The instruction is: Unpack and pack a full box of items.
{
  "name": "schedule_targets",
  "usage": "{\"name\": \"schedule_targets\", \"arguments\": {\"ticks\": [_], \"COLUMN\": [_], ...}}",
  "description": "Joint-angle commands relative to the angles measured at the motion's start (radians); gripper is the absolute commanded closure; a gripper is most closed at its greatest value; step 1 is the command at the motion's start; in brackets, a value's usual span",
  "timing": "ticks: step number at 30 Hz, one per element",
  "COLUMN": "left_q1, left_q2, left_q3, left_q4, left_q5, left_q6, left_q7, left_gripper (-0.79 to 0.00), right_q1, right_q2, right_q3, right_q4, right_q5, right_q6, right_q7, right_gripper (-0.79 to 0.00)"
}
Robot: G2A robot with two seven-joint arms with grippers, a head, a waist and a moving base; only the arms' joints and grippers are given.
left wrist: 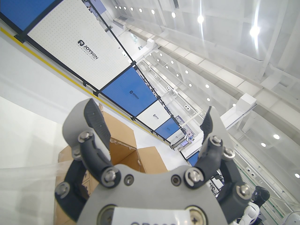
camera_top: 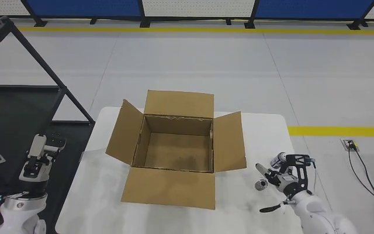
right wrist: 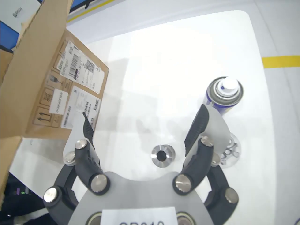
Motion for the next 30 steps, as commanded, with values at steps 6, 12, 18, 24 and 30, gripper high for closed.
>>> {"name": "schedule_targets", "arguments": {"ticks": [6,12,18,24,30], "left_q1": [0.000,0.000,0.000,0.000,0.000], "left_q2": [0.000,0.000,0.000,0.000,0.000], "left_q3": [0.000,0.000,0.000,0.000,0.000], "left_q4": [0.000,0.000,0.000,0.000,0.000], "left_q5": [0.000,0.000,0.000,0.000,0.000], "left_q6": [0.000,0.000,0.000,0.000,0.000], "left_q7": [0.000,0.000,0.000,0.000,0.000], "left_gripper": [-0.785,-0.785,-0.785,-0.785,-0.785], "right_q1": [-0.092,-0.094,-0.040,0.017,0.043], "right_q2": [0.021,0.031,0.034,0.034,0.037], "right_q3": [0.012,-0.015,-0.065,-0.096,-0.106], "right_q4": [-0.030,0.003,0.069,0.138,0.172], "right_q5": [-0.211,-0.307,-0.325,-0.318,-0.309], "right_q6": [-0.163,-0.209,-0.206,-0.177,-0.160], "right_q7": [-0.011,0.010,0.056,0.078,0.090], "right_gripper": [-0.785,-0.785,-0.785,-0.711,-0.502]}}
